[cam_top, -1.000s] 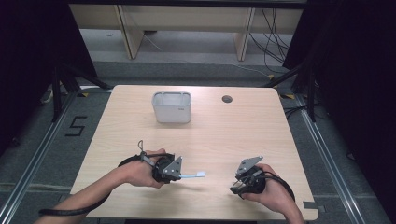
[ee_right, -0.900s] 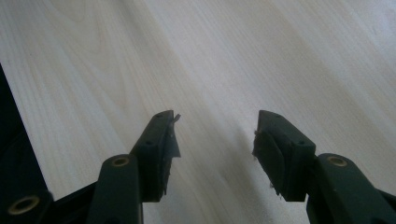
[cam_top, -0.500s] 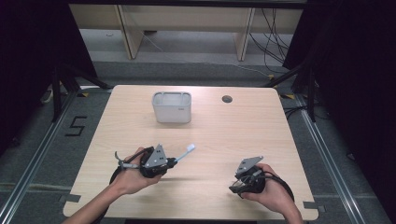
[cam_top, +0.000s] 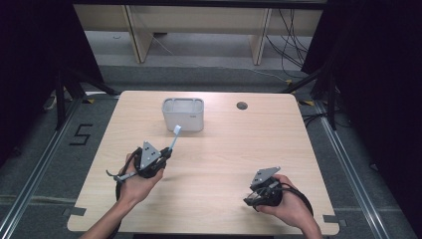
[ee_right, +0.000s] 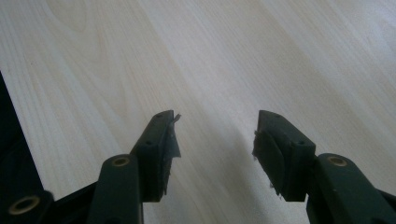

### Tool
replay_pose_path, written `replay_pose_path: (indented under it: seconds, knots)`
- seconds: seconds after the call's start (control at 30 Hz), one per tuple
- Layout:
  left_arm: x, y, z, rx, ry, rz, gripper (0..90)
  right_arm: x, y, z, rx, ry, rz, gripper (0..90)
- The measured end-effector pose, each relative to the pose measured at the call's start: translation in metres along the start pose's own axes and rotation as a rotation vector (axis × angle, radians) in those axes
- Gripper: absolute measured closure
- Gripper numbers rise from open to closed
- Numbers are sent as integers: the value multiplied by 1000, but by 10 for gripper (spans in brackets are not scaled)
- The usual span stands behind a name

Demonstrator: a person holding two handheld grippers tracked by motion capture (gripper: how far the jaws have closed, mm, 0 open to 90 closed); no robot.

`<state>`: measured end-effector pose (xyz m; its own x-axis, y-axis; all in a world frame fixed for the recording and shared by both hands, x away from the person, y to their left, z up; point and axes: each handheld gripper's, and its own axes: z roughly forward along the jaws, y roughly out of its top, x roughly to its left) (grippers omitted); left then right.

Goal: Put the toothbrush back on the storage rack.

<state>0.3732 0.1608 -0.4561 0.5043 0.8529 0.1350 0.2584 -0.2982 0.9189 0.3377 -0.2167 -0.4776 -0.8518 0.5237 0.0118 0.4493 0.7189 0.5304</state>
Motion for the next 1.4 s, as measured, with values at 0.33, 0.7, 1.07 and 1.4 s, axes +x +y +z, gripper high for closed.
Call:
replay_pose_path:
  seconds: [0.33, 0.7, 1.07, 1.4]
  knots:
    - [27, 1, 1, -44, 144, -90, 833, 1, 1, -2, -3, -25, 5, 484]
    - [47, 16, 7, -253, 196, -150, 833, 1, 1, 0, -26, -18, 24, 489]
    - [59, 32, 10, -495, 197, -138, 832, -5, -3, -1, -151, -89, 39, 486]
    - [64, 47, 19, -604, 176, -99, 830, -7, -7, -3, -190, -88, 105, 481]
